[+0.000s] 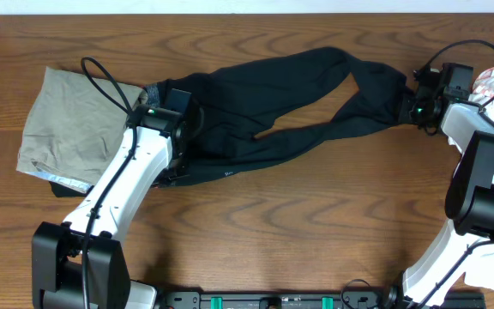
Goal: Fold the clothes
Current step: 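Grasp the leggings leg ends with the right gripper and pull rightward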
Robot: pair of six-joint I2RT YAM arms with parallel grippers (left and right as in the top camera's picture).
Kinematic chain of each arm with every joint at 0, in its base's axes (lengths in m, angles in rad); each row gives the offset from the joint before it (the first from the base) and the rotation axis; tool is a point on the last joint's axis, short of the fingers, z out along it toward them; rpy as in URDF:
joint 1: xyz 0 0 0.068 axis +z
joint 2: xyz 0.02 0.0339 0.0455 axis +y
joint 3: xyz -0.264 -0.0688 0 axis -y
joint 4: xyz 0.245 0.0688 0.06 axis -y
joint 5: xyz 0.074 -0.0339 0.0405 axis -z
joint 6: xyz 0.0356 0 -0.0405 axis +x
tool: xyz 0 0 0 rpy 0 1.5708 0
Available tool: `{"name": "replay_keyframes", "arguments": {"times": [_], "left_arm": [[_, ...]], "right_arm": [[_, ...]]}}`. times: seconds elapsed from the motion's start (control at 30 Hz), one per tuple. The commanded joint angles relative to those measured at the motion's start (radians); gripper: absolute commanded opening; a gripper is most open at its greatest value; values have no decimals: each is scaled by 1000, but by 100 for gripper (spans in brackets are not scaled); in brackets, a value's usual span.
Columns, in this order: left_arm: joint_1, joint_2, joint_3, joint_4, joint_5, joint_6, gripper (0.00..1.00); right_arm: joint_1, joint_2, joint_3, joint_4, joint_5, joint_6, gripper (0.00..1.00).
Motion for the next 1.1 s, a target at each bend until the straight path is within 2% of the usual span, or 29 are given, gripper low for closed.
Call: {"name": "replay_keyframes", "arguments": {"times": [0.0, 0.17, 0.37, 0.5, 0.57, 0.67, 0.8, 0.9, 0.97, 1.07], "left_arm": [[5, -13, -3, -2, -20, 10, 6], [5, -13, -3, -8, -20, 11, 6], [5, -13, -3, -123, -19, 18, 6], [5, -13, -3, -207, -20, 17, 6], [5, -13, -3, -237, -19, 18, 6], [5, -13, -3, -280, -19, 18, 6], [5, -13, -3, -303, -19, 18, 6], [5, -13, -3, -300, -19, 18, 6], [5, -13, -3, -299, -19, 18, 11], [5, -13, -3, -294, -19, 18, 12]], "right_arm": [[3, -88, 9, -32, -8, 28, 1], [-7, -289, 9, -126, 14, 11, 1], [-9, -496, 8, -286, 221, 5, 2], [-11, -560, 8, -404, 369, 5, 6], [-11, -567, 8, -464, 410, 5, 13], [-11, -566, 6, -544, 454, 6, 9], [-12, -566, 5, -568, 455, 13, 8], [-12, -566, 5, -547, 419, 27, 16], [-11, -566, 5, -526, 356, 21, 17], [-8, -561, 5, -488, 229, -12, 16]]}}
